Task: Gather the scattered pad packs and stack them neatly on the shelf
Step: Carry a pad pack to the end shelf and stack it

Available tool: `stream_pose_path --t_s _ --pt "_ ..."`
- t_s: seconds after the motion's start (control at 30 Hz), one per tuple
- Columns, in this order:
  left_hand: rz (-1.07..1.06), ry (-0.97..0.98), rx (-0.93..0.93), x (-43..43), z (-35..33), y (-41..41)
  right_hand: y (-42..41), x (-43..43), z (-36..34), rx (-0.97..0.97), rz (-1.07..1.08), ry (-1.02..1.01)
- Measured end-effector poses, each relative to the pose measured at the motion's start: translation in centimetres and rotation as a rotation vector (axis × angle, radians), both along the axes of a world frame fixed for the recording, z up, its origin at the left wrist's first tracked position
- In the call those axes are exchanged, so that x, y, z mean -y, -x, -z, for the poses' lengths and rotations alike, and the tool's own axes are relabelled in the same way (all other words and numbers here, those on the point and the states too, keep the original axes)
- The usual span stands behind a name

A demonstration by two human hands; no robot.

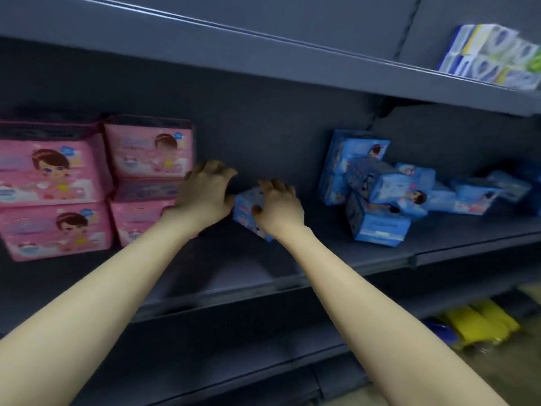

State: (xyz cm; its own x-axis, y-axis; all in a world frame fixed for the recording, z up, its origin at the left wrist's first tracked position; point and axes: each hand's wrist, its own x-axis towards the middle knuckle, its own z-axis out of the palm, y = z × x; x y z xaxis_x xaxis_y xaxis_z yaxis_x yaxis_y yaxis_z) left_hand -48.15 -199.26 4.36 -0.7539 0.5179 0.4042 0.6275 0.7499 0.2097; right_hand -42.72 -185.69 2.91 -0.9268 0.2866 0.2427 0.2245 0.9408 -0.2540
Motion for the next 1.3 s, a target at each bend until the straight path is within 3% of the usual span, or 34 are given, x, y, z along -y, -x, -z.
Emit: stream_pose_path --t_s 0.27,0.6,1.3 --pt "0.237 0.079 0.128 -15.0 3.0 -6.2 -9.6 -13.5 2.0 0.048 0.223 -0.003" --pt "0.48 0.189 0.112 -32.2 6.1 -15.7 -22.0 -27.9 4.6 0.123 0.473 0.056" --pt "0.927 0.334 0.129 -51.6 8.1 -28.7 -37.7 -41.4 7.5 0.178 0.943 0.22"
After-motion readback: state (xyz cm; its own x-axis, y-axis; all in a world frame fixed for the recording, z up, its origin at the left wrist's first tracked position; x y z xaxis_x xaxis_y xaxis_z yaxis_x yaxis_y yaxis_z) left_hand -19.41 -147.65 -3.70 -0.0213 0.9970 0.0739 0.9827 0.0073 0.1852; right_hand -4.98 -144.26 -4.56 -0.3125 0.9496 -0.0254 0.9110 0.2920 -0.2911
